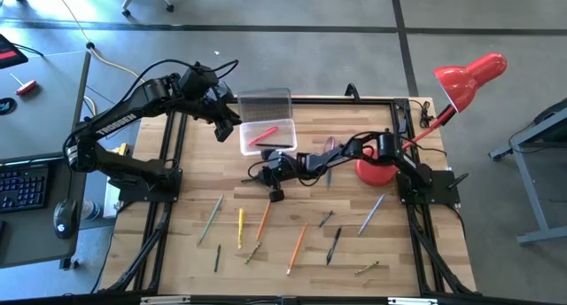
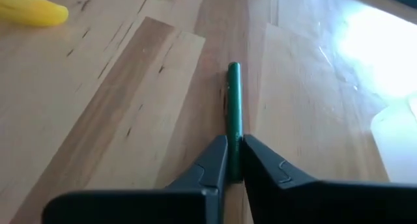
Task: Pick & place school supplies into a supply box
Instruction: Put the dark green crayon into the supplies box
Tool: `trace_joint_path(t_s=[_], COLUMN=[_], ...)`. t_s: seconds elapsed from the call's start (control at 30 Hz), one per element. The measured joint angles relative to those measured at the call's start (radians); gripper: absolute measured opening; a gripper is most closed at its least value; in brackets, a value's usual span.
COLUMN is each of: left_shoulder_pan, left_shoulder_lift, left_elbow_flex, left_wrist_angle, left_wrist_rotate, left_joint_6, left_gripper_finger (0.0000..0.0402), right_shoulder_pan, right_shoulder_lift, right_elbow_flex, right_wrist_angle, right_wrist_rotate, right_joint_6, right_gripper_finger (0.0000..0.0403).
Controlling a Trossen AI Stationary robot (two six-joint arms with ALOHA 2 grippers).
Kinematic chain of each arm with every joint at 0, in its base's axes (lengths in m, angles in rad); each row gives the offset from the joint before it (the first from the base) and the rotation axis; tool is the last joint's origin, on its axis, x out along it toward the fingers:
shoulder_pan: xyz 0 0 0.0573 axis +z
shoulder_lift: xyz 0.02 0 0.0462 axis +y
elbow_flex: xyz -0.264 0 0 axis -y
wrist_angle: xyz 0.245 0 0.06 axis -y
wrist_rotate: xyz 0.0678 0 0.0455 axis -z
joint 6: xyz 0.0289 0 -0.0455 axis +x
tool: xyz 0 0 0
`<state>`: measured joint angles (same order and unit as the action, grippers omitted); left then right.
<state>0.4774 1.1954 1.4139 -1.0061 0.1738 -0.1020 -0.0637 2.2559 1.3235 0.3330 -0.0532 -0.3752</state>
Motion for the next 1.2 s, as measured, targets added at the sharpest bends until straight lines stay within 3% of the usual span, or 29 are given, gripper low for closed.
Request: trace_joint_path(t_s=[0.13,0.37,0.5,0.63,0.73,0.83,0.93,1.03,1.2], left_shoulder_pan=[0.0,0.0,0.0,0.0,0.0,0.0,0.0,0.0,0.0], left_shoulder_lift=[0.0,0.0,0.0,0.0,0.0,0.0,0.0,0.0,0.0], left_elbow_flex=[0.0,0.0,0.0,0.001,0.001,0.001,0.001,0.001,0.001], left_wrist_angle=[0.0,0.0,0.0,-0.006,-0.015,-0.019,-0.019,-0.018,-0.017], left_wrist_rotate=[0.0,0.0,-0.001,-0.001,-0.003,-0.004,-0.007,-0.011,-0.011], left_joint_6=[0.0,0.0,0.0,-0.003,-0.007,-0.007,-0.007,-0.007,-0.007], left_gripper_finger=[0.012,0.012,0.012,0.012,0.012,0.012,0.012,0.012,0.012], right_shoulder_pan=[0.009,0.048,0.069,0.064,0.044,-0.004,-0.071,-0.128,-0.165], right_shoulder_lift=[0.0,-0.036,-0.1,-0.177,-0.218,-0.238,-0.236,-0.236,-0.236], right_elbow_flex=[0.0,-0.005,-0.006,-0.004,-0.005,-0.002,-0.004,-0.004,-0.021], right_wrist_angle=[-0.017,-0.036,-0.052,-0.106,-0.178,-0.238,-0.318,-0.393,-0.403], right_wrist_rotate=[0.016,0.036,0.133,0.314,0.442,0.5,0.452,0.326,0.227], right_joint_6=[0.032,0.085,0.033,-0.028,-0.091,-0.13,-0.074,-0.007,-0.026], right_gripper_finger=[0.0006,0.0015,0.0005,0.0005,0.0013,0.0018,0.0016,0.0008,0.0005])
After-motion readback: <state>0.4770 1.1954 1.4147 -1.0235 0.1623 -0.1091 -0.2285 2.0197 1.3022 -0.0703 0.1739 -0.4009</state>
